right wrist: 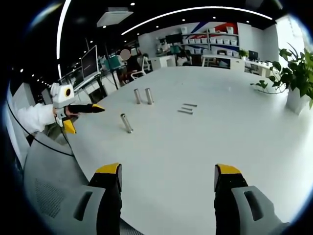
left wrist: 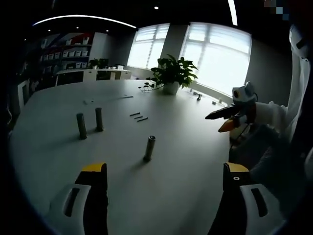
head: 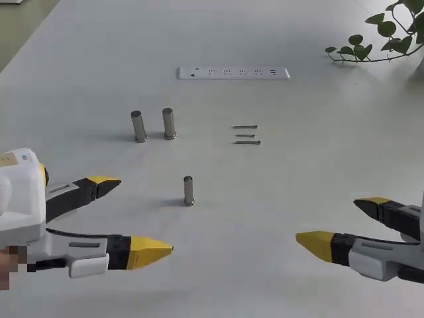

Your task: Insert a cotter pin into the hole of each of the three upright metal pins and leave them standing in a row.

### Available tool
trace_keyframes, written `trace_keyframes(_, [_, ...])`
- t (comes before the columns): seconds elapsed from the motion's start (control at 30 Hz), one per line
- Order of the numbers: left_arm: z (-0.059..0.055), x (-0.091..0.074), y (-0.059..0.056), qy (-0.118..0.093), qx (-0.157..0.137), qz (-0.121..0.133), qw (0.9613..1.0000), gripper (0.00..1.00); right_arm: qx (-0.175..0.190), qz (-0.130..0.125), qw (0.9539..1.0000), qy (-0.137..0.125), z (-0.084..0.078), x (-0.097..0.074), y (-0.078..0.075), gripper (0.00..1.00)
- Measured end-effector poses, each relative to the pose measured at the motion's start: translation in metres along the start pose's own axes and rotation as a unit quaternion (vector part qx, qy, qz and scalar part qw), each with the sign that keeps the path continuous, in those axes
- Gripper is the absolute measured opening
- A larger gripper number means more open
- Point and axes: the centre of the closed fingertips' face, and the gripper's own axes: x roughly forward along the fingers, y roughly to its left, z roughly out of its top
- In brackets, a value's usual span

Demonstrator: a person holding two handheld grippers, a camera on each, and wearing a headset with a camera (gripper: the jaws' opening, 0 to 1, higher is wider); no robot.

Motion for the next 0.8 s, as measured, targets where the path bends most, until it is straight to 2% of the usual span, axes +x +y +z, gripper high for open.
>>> trace_keyframes(0.33, [-0.005,-0.009,-0.003,0.009,0.005,0.008,0.9999,0.99,-0.014,0.003,0.9999,0.002,0.007,-0.001,0.001,0.74])
trace_keyframes(0.4, [-0.004,-0.01,-0.003,0.004,0.001,0.009,1.0,0.99,-0.029,0.009,0.9994,0.017,0.005,0.0,0.0,0.71])
trace_keyframes(0.53, [-0.003,-0.013,-0.007,0.002,-0.003,0.007,1.0,0.99,-0.045,0.018,0.9985,0.026,0.011,0.002,0.0,0.69])
trace_keyframes(0.6, [-0.001,-0.015,-0.008,0.0,0.0,0.008,1.0,0.99,-0.056,0.028,0.9976,0.03,0.016,0.002,0.001,0.69])
trace_keyframes(0.73, [0.004,-0.02,-0.009,-0.005,0.003,0.012,0.9999,0.99,-0.113,0.038,0.9914,0.054,0.027,0.003,-0.003,0.68])
trace_keyframes(0.8, [0.006,-0.023,-0.009,-0.006,0.007,0.016,0.9998,0.99,-0.126,0.043,0.9895,0.056,0.035,0.005,-0.003,0.68])
